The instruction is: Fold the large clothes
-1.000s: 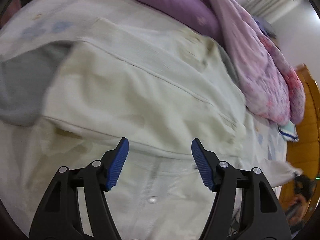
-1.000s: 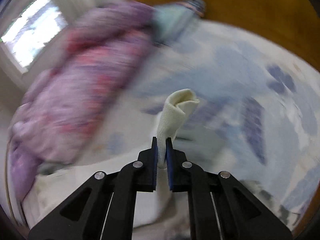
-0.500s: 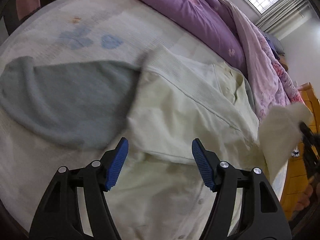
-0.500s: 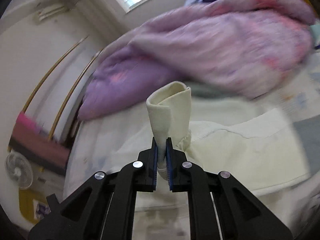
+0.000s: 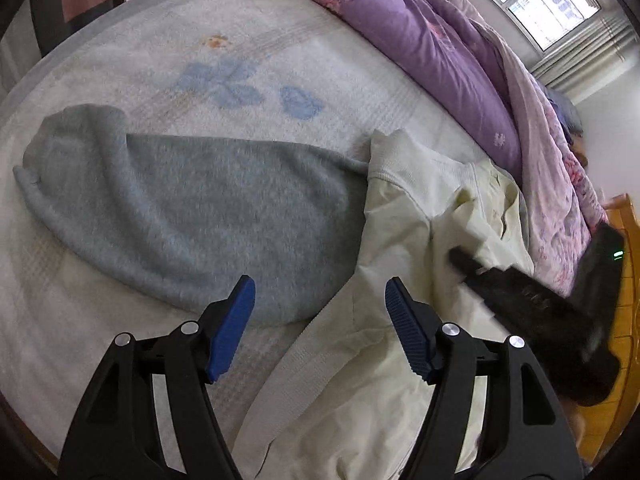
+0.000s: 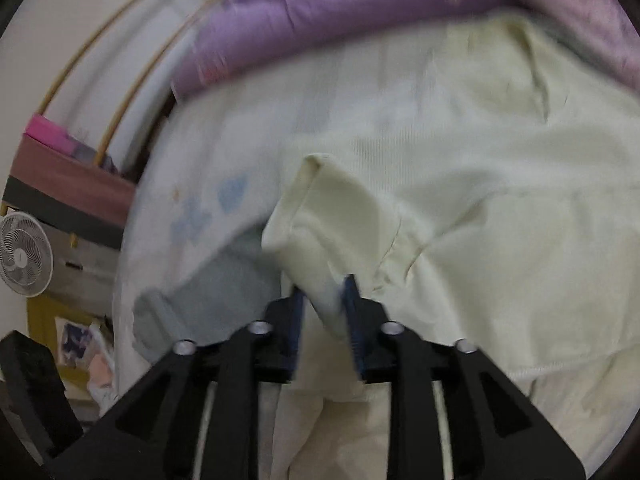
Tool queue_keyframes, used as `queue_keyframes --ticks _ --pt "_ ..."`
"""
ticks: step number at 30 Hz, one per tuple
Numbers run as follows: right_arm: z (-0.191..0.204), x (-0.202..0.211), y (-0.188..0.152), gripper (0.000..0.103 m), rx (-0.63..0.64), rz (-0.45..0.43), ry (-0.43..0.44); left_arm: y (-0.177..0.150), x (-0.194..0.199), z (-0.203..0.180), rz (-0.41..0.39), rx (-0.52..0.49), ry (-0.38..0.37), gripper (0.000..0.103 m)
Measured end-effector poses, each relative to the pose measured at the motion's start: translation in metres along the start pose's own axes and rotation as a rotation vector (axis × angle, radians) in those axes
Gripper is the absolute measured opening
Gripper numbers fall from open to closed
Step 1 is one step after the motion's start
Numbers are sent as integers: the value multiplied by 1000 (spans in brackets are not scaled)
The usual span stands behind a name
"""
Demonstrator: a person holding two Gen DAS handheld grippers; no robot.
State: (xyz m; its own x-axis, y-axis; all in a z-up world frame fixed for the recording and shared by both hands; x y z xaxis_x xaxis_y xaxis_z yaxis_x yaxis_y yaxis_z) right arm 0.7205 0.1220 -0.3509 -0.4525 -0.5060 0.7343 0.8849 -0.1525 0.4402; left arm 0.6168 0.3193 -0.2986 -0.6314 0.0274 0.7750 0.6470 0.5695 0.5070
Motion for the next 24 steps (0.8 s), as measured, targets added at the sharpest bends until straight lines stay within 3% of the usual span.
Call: queue_keyframes --ticks 6,7,10,11,13,16,19,22,24 --pt "-8 50 14 63 1 -75 94 2 -10 -22 1 31 -37 69" --pt "-12 60 18 63 -11 -91 103 3 -11 -28 -5 38 -50 69" --pt "-51 85 31 63 -12 -135 11 5 -17 -59 -1 20 -93 71" --pt "-73 91 34 62 -22 -146 -25 4 -23 -73 13 -3 -111 71" --pt "-124 103 40 38 -63 -150 -126 1 -35 -95 35 -50 -132 71" --pt "-209 124 47 22 -160 -138 -272 -13 -70 -126 85 -162 -131 71" --pt "-270 137 47 22 -198 -113 -389 -28 -101 -132 146 -218 -114 71" --pt "-315 123 29 22 -307 -22 -388 -43 -134 -120 222 -233 -58 71" --pt "-327 106 17 22 -352 14 -327 -49 -144 -115 239 -228 -46 72"
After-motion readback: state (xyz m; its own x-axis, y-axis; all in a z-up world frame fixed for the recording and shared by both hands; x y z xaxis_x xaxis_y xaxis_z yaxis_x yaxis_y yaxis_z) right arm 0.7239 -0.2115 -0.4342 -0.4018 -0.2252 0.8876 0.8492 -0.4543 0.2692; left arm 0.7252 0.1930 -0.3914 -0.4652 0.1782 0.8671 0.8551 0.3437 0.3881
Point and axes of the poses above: each gripper's, at about its wrist camera, not at the fingertips, and x roughly against the way its jaws point, z to its left, y to its top, the point moved 8 cm from there along -x, roughly the way its jaws point, and after that the axes turned 15 degrees about -z, right-handed, at the moved point
